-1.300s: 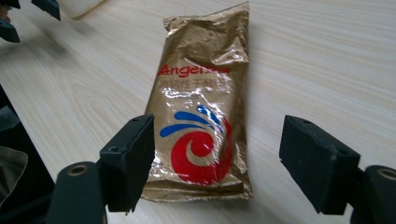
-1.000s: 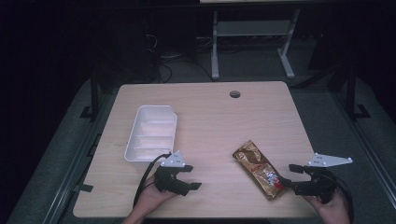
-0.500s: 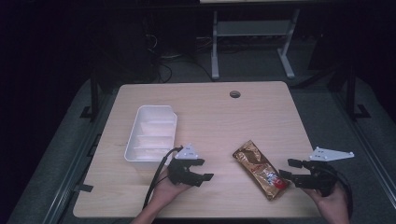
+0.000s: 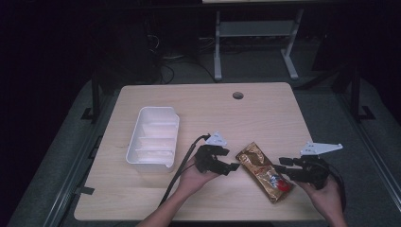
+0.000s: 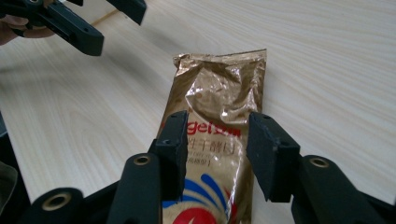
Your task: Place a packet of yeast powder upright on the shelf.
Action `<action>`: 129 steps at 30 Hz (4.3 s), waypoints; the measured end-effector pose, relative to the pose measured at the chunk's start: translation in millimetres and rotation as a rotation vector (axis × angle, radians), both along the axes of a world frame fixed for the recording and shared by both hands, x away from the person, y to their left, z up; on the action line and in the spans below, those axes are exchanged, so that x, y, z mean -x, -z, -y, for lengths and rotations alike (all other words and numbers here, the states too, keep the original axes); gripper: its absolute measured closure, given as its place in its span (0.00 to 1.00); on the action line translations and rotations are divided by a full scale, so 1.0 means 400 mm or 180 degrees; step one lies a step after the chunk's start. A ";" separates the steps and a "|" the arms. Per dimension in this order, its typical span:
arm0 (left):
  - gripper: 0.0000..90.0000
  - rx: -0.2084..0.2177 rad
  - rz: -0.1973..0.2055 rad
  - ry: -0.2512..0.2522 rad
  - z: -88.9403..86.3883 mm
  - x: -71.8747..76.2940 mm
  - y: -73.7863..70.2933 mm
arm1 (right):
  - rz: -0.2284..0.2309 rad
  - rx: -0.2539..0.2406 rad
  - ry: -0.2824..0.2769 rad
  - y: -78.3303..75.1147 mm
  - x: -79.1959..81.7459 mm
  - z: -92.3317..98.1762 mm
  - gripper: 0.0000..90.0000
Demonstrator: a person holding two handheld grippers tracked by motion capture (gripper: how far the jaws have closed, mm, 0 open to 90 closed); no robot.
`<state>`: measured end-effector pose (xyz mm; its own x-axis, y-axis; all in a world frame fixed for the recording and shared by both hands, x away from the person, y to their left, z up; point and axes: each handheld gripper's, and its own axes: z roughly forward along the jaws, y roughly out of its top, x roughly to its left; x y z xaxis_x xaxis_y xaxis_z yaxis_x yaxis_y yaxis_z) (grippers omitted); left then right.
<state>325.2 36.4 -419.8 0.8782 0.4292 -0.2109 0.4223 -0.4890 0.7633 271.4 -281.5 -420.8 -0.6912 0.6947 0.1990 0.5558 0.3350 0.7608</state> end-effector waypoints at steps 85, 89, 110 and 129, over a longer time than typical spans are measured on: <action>0.99 0.0071 -0.0553 0.0288 0.086 -0.078 -0.098 | -0.0125 -0.0203 -0.0319 0.004 -0.096 0.002 0.28; 0.99 0.0107 -0.0476 0.0376 0.088 -0.065 -0.122 | -0.0141 -0.0282 -0.0375 -0.006 -0.118 0.003 0.24; 0.99 0.0080 -0.0188 0.0710 0.090 -0.044 -0.168 | -0.0410 -0.0447 -0.1326 0.003 -0.209 -0.058 0.21; 0.87 -0.0024 -0.0061 0.0519 0.056 -0.052 -0.157 | -0.0539 -0.0425 -0.1725 -0.009 -0.187 -0.061 0.81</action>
